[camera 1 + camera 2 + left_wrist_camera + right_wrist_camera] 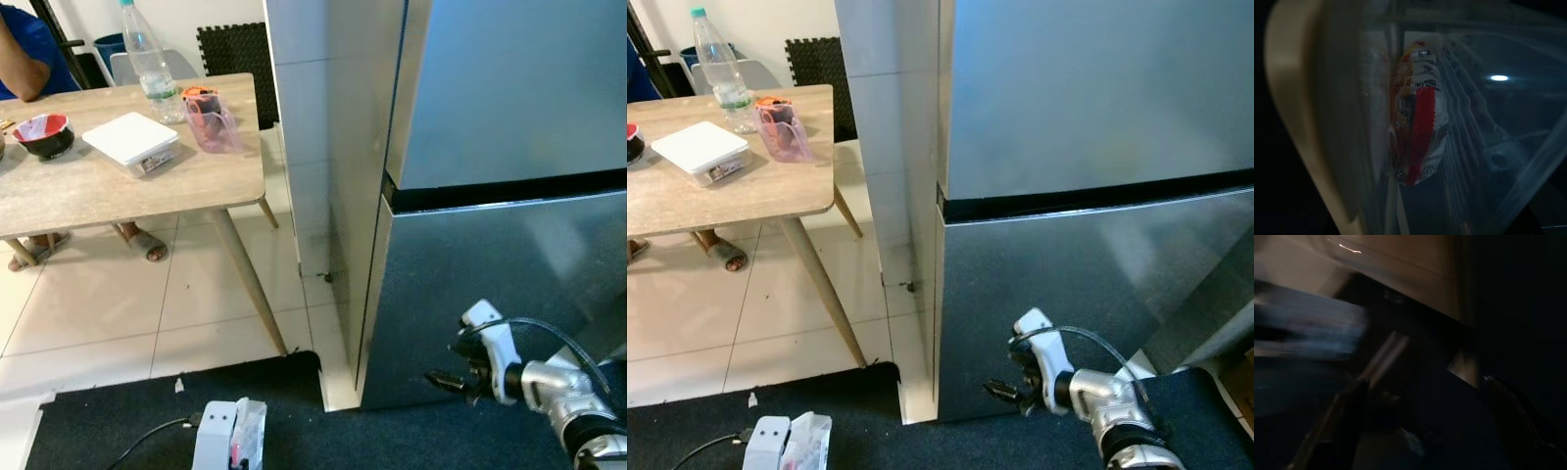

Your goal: Restocking fridge

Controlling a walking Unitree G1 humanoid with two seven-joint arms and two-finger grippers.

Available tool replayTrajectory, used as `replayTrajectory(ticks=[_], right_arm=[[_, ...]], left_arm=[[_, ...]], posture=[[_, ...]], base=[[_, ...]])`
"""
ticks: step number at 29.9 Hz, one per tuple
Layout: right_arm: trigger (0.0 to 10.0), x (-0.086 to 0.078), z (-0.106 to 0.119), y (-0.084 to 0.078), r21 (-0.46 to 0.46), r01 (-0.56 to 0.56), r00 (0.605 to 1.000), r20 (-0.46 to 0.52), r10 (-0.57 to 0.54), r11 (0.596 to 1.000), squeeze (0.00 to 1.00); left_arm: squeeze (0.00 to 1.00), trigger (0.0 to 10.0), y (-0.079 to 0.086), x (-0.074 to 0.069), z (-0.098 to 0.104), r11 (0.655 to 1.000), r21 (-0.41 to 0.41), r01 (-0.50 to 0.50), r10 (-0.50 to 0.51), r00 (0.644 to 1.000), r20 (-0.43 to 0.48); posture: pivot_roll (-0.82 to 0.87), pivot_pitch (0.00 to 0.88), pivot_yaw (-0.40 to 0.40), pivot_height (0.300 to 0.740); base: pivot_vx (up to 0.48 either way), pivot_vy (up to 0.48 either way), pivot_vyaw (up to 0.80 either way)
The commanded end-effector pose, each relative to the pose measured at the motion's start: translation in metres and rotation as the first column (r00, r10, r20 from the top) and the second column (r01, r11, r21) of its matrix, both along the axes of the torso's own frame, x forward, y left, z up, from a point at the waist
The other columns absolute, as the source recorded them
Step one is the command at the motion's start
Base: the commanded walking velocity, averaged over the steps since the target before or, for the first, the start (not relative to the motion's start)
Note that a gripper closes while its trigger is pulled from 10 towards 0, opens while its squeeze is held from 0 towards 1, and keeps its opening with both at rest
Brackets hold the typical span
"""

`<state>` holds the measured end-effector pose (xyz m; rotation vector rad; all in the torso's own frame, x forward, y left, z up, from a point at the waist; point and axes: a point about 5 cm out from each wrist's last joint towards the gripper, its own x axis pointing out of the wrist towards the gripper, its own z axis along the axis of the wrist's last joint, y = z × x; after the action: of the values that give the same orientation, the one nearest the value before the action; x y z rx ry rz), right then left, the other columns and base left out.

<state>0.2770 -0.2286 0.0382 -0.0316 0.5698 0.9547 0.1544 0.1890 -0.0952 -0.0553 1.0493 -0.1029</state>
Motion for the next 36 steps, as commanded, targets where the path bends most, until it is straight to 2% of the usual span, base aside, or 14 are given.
replayTrajectory(ticks=[1,3,5,10,14,17,18,19,20,23,24,26,29,36], right_arm=[[10.0,0.000,0.018,0.005,0.129,-0.107,0.994,0.004,0.108,0.986,0.01],[10.0,0.005,0.059,0.014,0.283,-0.230,0.972,0.121,0.203,0.931,0.98],[10.0,0.008,0.099,0.021,0.386,-0.317,0.940,0.252,0.232,0.866,1.00],[10.0,0.017,0.145,0.024,0.424,-0.385,0.881,0.432,0.191,0.820,1.00],[10.0,0.024,0.171,0.023,0.391,-0.399,0.832,0.535,0.148,0.829,1.00],[10.0,0.023,0.186,0.025,0.234,-0.430,0.796,0.553,0.245,0.872,1.00],[10.0,0.023,0.186,0.025,0.234,-0.430,0.796,0.553,0.245,0.872,1.00],[10.0,0.022,0.189,0.026,0.175,-0.438,0.786,0.551,0.281,0.882,0.55],[10.0,0.021,0.193,0.027,0.109,-0.439,0.778,0.543,0.317,0.892,0.00],[10.0,0.024,0.195,0.026,-0.110,-0.386,0.775,0.500,0.387,0.916,0.00],[10.0,0.024,0.195,0.026,-0.110,-0.386,0.775,0.500,0.387,0.916,0.00],[10.0,0.031,0.194,0.023,-0.242,-0.319,0.777,0.487,0.399,0.916,0.00],[10.0,0.036,0.196,0.022,-0.292,-0.281,0.773,0.495,0.396,0.914,0.00],[10.0,0.042,0.207,0.023,-0.270,-0.248,0.751,0.553,0.360,0.930,0.00]], left_arm=[[0.00,10.0,-0.018,-0.005,-0.003,0.997,-0.072,0.022,-0.023,1.000,-0.020],[0.00,10.0,-0.018,-0.004,-0.003,0.997,-0.073,0.024,-0.025,0.999,-0.019],[0.00,10.0,-0.018,-0.004,-0.003,0.997,-0.076,0.025,-0.026,0.999,-0.020],[0.00,10.0,-0.021,-0.004,-0.003,0.996,-0.084,0.030,-0.031,0.999,-0.020],[0.00,10.0,-0.022,-0.004,-0.003,0.996,-0.087,0.032,-0.034,0.999,-0.020],[0.00,10.0,-0.022,-0.003,-0.003,0.995,-0.090,0.030,-0.031,0.999,-0.018],[0.00,10.0,-0.022,-0.003,-0.003,0.995,-0.090,0.030,-0.031,0.999,-0.018],[0.00,10.0,-0.023,-0.003,-0.003,0.995,-0.091,0.029,-0.031,0.999,-0.018],[0.00,10.0,-0.022,-0.003,-0.003,0.995,-0.092,0.027,-0.028,0.999,-0.018],[0.00,10.0,-0.022,-0.004,-0.003,0.995,-0.093,0.022,-0.024,1.000,-0.019],[0.00,10.0,-0.022,-0.004,-0.003,0.995,-0.093,0.022,-0.024,1.000,-0.019],[0.00,10.0,-0.023,-0.005,-0.004,0.995,-0.094,0.020,-0.022,1.000,-0.021],[0.00,10.0,-0.023,-0.005,-0.004,0.995,-0.097,0.018,-0.020,1.000,-0.021],[0.00,10.0,-0.026,-0.005,-0.004,0.995,-0.103,0.017,-0.019,1.000,-0.020]], posture=[[-0.07,0.046,-0.008,0.740],[-0.08,0.048,-0.008,0.740],[-0.08,0.048,-0.008,0.740],[-0.09,0.049,-0.007,0.740],[-0.09,0.050,-0.009,0.740],[-0.09,0.049,-0.012,0.740],[-0.09,0.049,-0.012,0.740],[-0.08,0.050,-0.015,0.740],[-0.08,0.048,-0.017,0.740],[-0.08,0.046,-0.019,0.740],[-0.08,0.046,-0.019,0.740],[-0.08,0.045,-0.023,0.740],[-0.08,0.043,-0.025,0.740],[-0.09,0.042,-0.029,0.740]], base=[[0.000,0.000,0.00],[0.000,0.000,0.00],[0.000,0.000,0.00],[0.000,0.000,0.00],[0.000,0.000,0.00],[0.000,0.000,0.00],[0.000,0.000,0.00],[0.000,0.000,0.00],[0.000,0.000,0.00],[0.000,0.000,0.00],[0.000,0.000,0.00],[0.000,0.000,0.00],[0.000,0.000,0.00],[0.000,0.000,0.00]])
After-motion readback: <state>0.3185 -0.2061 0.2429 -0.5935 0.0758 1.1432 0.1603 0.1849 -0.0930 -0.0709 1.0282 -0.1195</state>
